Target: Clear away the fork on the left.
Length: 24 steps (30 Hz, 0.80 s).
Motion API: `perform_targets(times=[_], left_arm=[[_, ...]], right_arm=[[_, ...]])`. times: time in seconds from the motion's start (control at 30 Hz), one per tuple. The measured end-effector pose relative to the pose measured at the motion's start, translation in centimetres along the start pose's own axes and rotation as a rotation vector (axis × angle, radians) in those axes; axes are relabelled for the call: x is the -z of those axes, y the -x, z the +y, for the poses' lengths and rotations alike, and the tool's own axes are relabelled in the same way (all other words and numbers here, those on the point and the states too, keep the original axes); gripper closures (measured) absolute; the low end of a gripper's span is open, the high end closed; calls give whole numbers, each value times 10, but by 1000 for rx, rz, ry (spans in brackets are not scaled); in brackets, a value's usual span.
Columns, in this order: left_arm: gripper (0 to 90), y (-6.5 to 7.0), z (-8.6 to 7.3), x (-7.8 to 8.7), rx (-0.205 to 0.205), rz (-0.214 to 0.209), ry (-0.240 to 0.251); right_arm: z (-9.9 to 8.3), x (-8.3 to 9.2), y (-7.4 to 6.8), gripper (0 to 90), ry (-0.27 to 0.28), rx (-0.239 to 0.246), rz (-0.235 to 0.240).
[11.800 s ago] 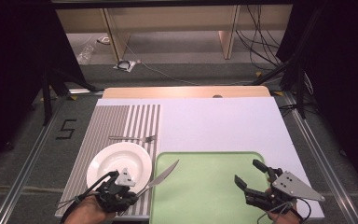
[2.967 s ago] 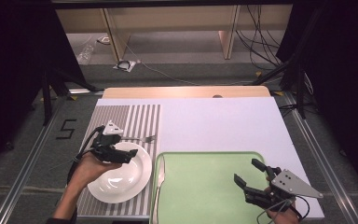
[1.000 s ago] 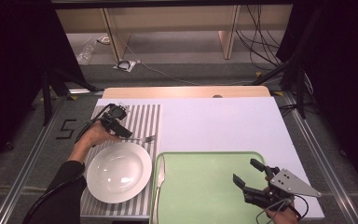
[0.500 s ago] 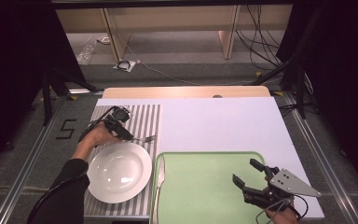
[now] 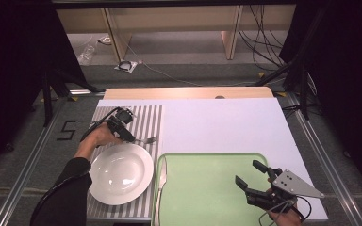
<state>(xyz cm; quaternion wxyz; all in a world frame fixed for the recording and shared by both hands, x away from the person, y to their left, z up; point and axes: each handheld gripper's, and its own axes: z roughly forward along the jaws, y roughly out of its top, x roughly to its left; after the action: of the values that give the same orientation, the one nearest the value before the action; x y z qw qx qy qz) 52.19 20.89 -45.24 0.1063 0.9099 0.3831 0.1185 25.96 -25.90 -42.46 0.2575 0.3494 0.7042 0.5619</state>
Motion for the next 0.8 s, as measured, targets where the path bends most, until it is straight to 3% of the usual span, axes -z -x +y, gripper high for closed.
perform_targets(times=[0.5,0.8], left_arm=[[430,2,0,-10,-29,-45,-49],[475,1,0,-10,-2,-73,-52]], right_arm=[[0,0,0,222,-2,1,3],[0,-1,0,222,-3,2,3]])
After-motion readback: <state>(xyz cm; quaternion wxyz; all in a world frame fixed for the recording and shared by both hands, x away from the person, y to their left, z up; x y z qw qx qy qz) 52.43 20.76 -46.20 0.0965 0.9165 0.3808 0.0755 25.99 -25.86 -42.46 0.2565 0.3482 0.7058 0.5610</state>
